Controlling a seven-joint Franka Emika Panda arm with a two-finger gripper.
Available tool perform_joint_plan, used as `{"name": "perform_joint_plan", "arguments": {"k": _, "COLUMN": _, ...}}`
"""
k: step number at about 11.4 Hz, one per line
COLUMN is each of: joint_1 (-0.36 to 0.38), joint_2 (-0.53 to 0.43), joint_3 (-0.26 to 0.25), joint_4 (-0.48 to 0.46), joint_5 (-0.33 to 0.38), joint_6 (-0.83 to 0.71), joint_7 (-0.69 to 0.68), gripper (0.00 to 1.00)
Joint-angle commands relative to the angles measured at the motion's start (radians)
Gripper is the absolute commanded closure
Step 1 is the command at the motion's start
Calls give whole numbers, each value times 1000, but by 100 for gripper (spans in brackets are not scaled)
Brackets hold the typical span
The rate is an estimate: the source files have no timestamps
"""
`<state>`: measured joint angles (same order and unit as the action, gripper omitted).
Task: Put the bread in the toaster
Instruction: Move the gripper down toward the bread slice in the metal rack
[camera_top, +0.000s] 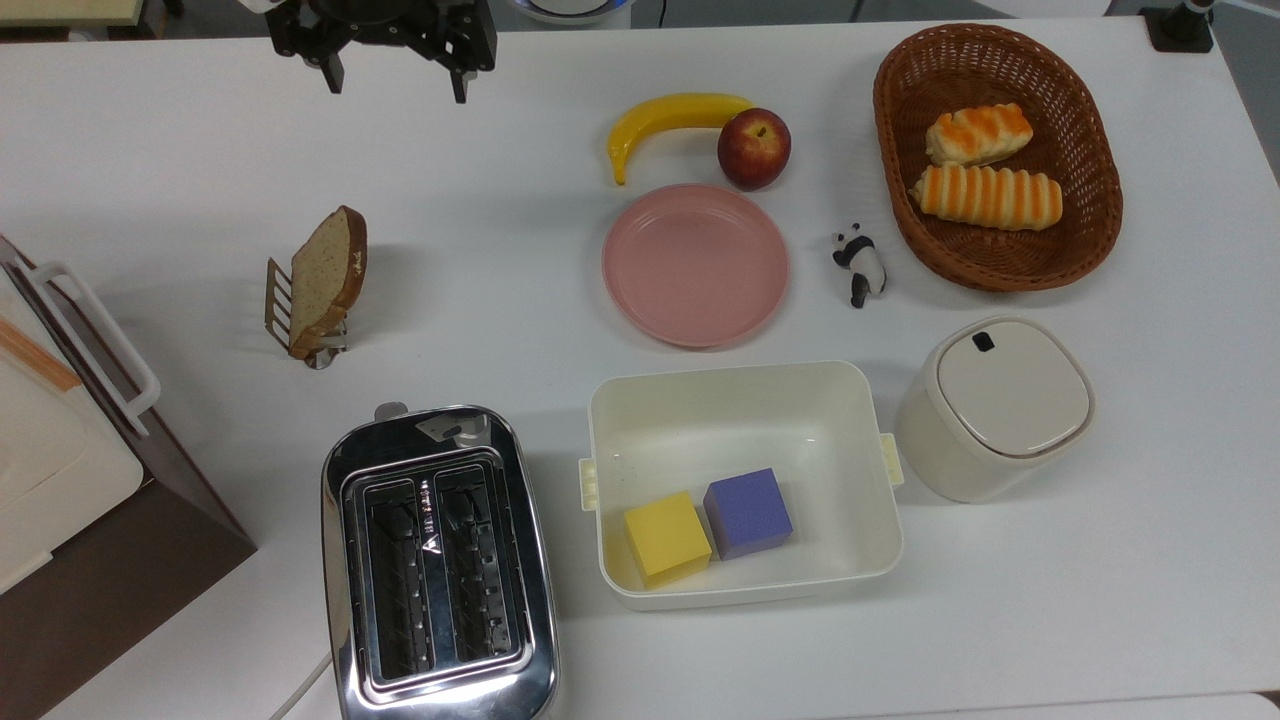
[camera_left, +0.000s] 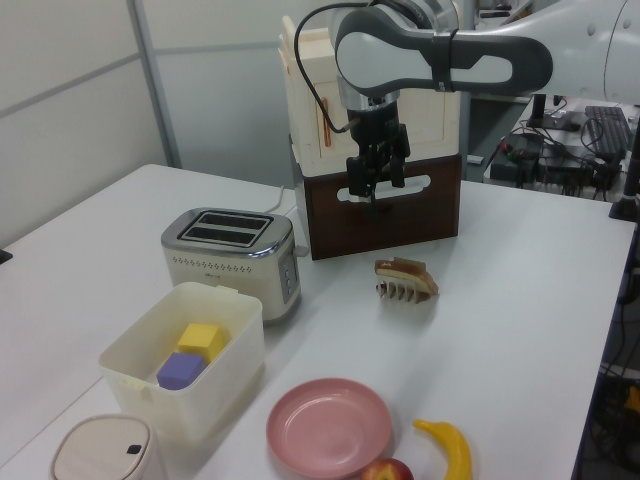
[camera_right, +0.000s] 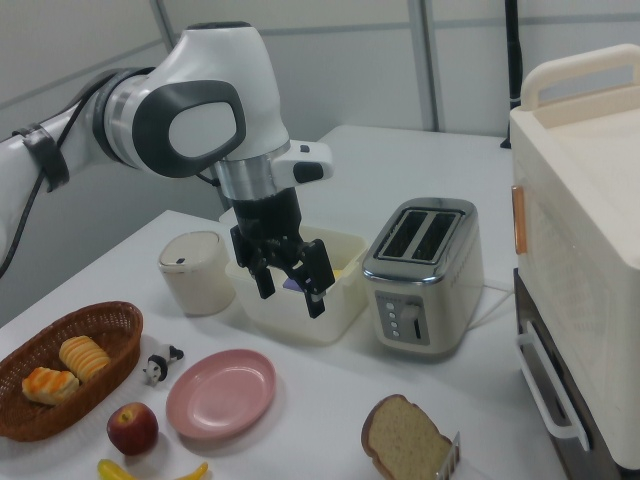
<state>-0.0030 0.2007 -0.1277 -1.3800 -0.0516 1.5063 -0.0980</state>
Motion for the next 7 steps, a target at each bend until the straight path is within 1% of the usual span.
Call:
{"name": "perform_joint_plan", "arguments": {"k": 1, "joint_1": -6, "joint_2": -6, "joint_3": -3, "joint_4": -24, "joint_5": -1, "joint_6": 28, "joint_7": -78, "gripper": 0}}
{"name": "perform_joint_plan", "arguments": {"k": 3, "joint_1": -8, "joint_2": -6, "joint_3": -3, "joint_4": -25, "joint_5": -1, "joint_6": 28, "joint_7": -78, "gripper": 0}}
{"name": "perform_joint_plan", "arguments": {"k": 5, "joint_1": -28, "joint_2": -1, "joint_3": -3, "joint_4": -33, "joint_5": -4, "joint_6": 31, "joint_7": -92, "gripper": 0}}
{"name": "perform_joint_plan", "arguments": {"k": 6, "joint_1": -34, "joint_2": -1, "joint_3": -3, "joint_4": -40, "joint_5": -11, "joint_6": 54, "joint_7": -124, "gripper": 0}}
{"name": "perform_joint_plan", "arguments": {"k": 7, "joint_1": -55, "joint_2": -1, "joint_3": -3, "joint_4": -72, "joint_5": -14, "joint_6": 111, "joint_7": -187, "gripper": 0}}
